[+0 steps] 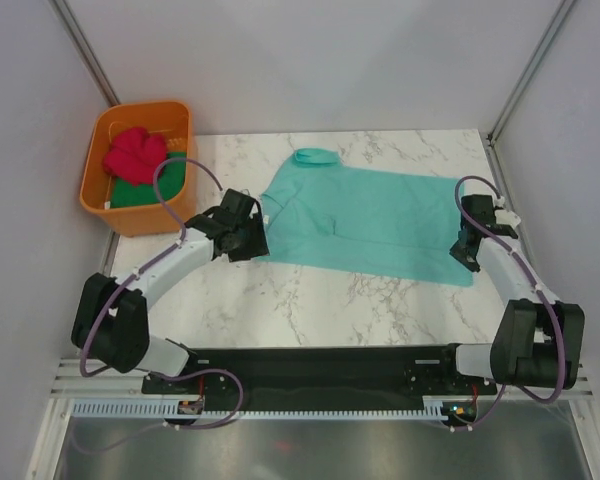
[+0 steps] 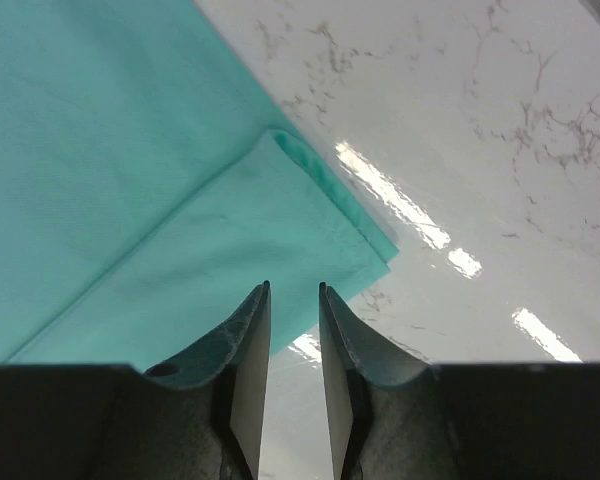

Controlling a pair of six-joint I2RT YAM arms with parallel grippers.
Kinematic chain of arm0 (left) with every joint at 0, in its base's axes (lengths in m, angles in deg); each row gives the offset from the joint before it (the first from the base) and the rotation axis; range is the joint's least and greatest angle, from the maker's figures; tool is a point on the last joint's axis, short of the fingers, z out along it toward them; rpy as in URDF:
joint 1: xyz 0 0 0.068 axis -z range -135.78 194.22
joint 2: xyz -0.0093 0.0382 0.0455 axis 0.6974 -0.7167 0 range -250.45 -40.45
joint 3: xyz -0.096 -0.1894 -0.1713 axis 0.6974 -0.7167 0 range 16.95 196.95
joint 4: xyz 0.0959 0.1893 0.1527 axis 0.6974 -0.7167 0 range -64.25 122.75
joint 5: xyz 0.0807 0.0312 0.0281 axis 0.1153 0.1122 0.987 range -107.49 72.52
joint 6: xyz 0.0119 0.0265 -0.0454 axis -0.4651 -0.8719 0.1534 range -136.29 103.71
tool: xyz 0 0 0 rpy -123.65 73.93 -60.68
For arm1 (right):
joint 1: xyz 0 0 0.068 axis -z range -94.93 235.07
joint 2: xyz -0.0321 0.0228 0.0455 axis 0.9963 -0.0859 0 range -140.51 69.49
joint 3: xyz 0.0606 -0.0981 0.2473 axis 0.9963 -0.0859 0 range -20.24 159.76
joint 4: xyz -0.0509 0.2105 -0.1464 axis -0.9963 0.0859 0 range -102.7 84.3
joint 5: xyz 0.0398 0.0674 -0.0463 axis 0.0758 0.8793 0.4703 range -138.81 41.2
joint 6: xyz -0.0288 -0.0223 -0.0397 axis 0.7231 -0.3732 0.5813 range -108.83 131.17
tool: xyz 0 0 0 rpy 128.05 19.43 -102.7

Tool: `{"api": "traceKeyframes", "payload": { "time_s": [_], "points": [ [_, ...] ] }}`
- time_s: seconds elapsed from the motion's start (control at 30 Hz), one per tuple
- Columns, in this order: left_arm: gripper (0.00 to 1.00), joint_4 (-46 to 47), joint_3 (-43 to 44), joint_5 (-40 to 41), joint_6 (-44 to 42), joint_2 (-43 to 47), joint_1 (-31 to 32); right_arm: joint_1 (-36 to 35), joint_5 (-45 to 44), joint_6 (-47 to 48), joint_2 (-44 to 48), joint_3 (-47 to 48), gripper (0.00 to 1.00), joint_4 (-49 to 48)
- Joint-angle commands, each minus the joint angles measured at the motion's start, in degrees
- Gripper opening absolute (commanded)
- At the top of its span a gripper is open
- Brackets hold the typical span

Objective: Fold and stack the t-shirts
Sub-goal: Fold the tshirt

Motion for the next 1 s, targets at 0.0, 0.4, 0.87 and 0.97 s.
{"api": "traceKeyframes", "payload": {
  "time_s": [0.0,0.4,0.87,0.97],
  "points": [
    [0.6,2.9,3.4,-6.8,-2.7,-4.6,-3.5,0.3,3.9,1.4,3.4,6.2,0.34,1.9],
    [0.54,6.7,5.9,-8.8,-1.8,-14.6,-8.1,0.3,4.9,3.2,7.5,10.2,0.36,3.1],
    [0.03,5.7,2.3,-1.1,-0.4,-15.5,-8.3,0.3,3.7,4.4,8.3,10.8,0.36,2.9],
    [0.02,4.0,0.4,0.3,-0.3,-13.8,-8.3,0.3,4.0,4.6,8.6,11.4,0.36,3.6]
  ]
}}
